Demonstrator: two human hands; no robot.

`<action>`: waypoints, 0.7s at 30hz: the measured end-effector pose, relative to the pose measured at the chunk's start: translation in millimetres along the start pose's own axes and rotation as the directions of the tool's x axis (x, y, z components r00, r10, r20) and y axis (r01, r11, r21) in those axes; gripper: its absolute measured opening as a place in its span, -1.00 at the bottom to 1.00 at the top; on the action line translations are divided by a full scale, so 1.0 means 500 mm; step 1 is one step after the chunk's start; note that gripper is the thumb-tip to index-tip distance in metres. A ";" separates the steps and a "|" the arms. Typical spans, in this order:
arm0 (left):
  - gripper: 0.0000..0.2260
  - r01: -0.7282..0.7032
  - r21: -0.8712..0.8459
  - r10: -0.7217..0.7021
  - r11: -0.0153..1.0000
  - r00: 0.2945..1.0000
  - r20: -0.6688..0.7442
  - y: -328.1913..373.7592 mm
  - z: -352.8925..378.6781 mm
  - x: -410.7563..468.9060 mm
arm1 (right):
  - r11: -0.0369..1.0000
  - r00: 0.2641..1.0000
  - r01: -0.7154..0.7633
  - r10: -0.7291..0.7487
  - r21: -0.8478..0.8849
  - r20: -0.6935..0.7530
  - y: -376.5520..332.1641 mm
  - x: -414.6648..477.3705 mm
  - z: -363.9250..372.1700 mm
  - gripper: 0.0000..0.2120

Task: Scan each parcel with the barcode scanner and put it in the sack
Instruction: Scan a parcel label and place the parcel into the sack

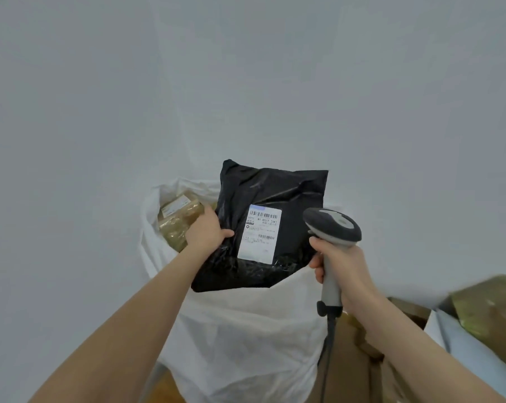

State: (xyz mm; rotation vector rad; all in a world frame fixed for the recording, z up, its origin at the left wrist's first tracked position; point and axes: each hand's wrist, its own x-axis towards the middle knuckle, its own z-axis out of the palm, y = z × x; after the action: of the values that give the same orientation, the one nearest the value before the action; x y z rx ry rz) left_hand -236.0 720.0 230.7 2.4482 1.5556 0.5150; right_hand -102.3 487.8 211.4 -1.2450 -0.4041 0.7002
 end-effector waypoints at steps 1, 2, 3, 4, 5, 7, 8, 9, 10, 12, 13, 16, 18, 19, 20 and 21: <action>-0.16 -0.053 0.073 0.059 0.996 0.996 -0.072 0.015 -0.006 0.000 | 1.000 1.000 -0.007 0.007 0.003 -0.004 0.000 0.005 -0.002 -0.84; -0.06 -0.146 0.153 0.167 0.977 0.976 -0.137 0.035 -0.011 -0.002 | 1.000 1.000 -0.014 0.014 0.007 -0.004 0.000 0.010 -0.002 -0.84; -0.01 -0.254 0.225 0.291 0.941 0.945 -0.149 0.059 -0.013 -0.004 | 1.000 1.000 -0.022 0.022 0.011 -0.002 -0.001 0.013 -0.004 -0.84; 0.02 -0.348 0.258 0.380 0.901 0.921 -0.085 0.085 -0.012 -0.007 | 0.999 1.000 -0.030 0.030 0.018 -0.001 -0.001 0.017 -0.005 -0.84; 0.03 -0.407 0.241 0.412 0.881 0.910 0.032 0.110 -0.005 -0.011 | 0.999 0.999 -0.038 0.038 0.022 -0.001 -0.002 0.020 -0.006 -0.84; 0.03 -0.424 0.210 0.357 0.881 0.887 0.294 0.138 0.039 -0.020 | 0.999 0.999 -0.046 0.046 0.019 -0.003 -0.005 0.025 -0.013 -0.84; 0.04 -0.419 0.239 0.314 0.876 0.871 0.378 0.139 0.068 -0.026 | 0.999 0.999 -0.046 0.047 0.022 -0.005 -0.006 0.028 -0.018 -0.84; 0.05 -0.418 0.285 0.281 0.862 0.864 0.417 0.134 0.095 -0.030 | 0.999 0.999 -0.042 0.043 0.027 -0.008 -0.009 0.032 -0.025 -0.84; 0.06 -0.417 0.323 0.264 0.849 0.866 0.425 0.123 0.116 -0.032 | 0.999 0.999 -0.037 0.038 0.032 -0.013 -0.010 0.036 -0.034 -0.84; 0.08 -0.395 0.350 0.251 0.849 0.886 0.391 0.098 0.135 -0.025 | 0.999 0.999 -0.036 0.037 0.031 -0.027 -0.011 0.044 -0.050 -0.86; 0.08 -0.384 0.349 0.248 0.855 0.893 0.376 0.088 0.135 -0.018 | 0.999 0.999 -0.040 0.041 0.031 -0.034 -0.011 0.047 -0.057 -0.87; 0.09 -0.356 0.348 0.235 0.867 0.909 0.345 0.069 0.135 -0.013 | 0.997 0.997 -0.060 0.062 0.044 -0.045 -0.009 0.056 -0.072 -0.87; 0.09 -0.351 0.361 0.232 0.864 0.914 0.332 0.065 0.144 -0.022 | 0.996 0.996 -0.078 0.080 0.047 -0.044 -0.007 0.057 -0.081 -0.86; 0.09 -0.351 0.367 0.232 0.861 0.914 0.332 0.066 0.144 -0.025 | 0.995 0.995 -0.084 0.086 0.049 -0.047 -0.006 0.057 -0.086 -0.86; 0.07 -0.353 0.367 0.231 0.861 0.913 0.336 0.067 0.141 -0.028 | 0.995 0.994 -0.087 0.090 0.053 -0.054 -0.005 0.056 -0.092 -0.87; 0.05 -0.353 0.361 0.229 0.863 0.911 0.343 0.069 0.134 -0.028 | 0.994 0.994 -0.089 0.093 0.059 -0.058 -0.005 0.056 -0.098 -0.87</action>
State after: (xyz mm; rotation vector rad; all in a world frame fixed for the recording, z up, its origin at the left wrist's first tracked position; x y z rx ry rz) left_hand -186.4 694.0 178.2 2.9370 1.2768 -0.1651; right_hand -50.2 471.1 197.2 -1.2337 -0.2767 0.7445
